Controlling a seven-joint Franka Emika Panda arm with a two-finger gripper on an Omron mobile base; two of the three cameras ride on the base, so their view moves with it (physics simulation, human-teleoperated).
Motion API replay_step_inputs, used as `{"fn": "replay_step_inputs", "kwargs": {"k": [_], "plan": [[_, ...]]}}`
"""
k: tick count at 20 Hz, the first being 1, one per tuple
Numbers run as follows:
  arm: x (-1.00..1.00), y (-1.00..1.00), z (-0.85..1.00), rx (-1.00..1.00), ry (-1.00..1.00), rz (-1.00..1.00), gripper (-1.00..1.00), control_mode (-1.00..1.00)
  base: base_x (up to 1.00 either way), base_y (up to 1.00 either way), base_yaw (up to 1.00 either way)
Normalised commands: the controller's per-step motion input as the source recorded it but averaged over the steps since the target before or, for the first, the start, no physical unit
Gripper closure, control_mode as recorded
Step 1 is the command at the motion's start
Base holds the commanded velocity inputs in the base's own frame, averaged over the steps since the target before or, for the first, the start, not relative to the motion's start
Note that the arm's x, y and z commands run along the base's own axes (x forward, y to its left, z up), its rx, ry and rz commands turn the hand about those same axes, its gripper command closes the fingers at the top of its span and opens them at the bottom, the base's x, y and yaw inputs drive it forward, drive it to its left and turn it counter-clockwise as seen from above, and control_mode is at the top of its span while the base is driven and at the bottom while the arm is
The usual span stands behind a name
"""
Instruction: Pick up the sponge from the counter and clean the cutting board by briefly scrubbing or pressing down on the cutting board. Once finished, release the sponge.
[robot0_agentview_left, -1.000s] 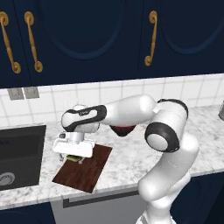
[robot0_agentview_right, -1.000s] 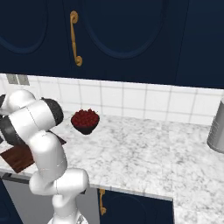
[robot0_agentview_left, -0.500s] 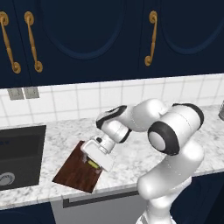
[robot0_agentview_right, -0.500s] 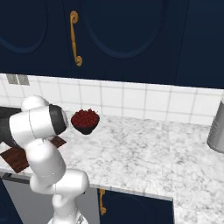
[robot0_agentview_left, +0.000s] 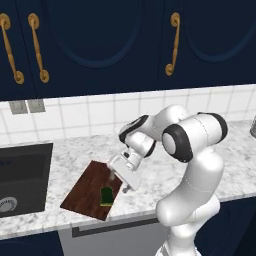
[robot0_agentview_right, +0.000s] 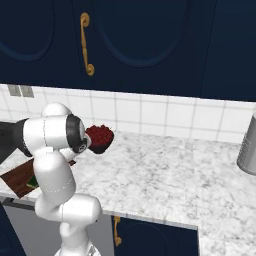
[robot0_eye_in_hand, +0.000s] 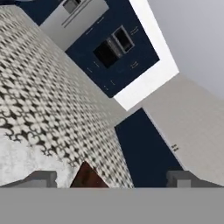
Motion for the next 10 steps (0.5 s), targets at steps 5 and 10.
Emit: {"fn": "replay_step_inputs", "kwargs": {"k": [5,10], "plan": [[0.56,-0.93,0.00,-0.25,0.00,-0.45,-1.00,-1.00,0.00,0.00,0.00],[0.18,-0.96,-0.01,-0.38,-0.12,-0.43,-1.00,-1.00,0.00,0.00,0.00]]}}
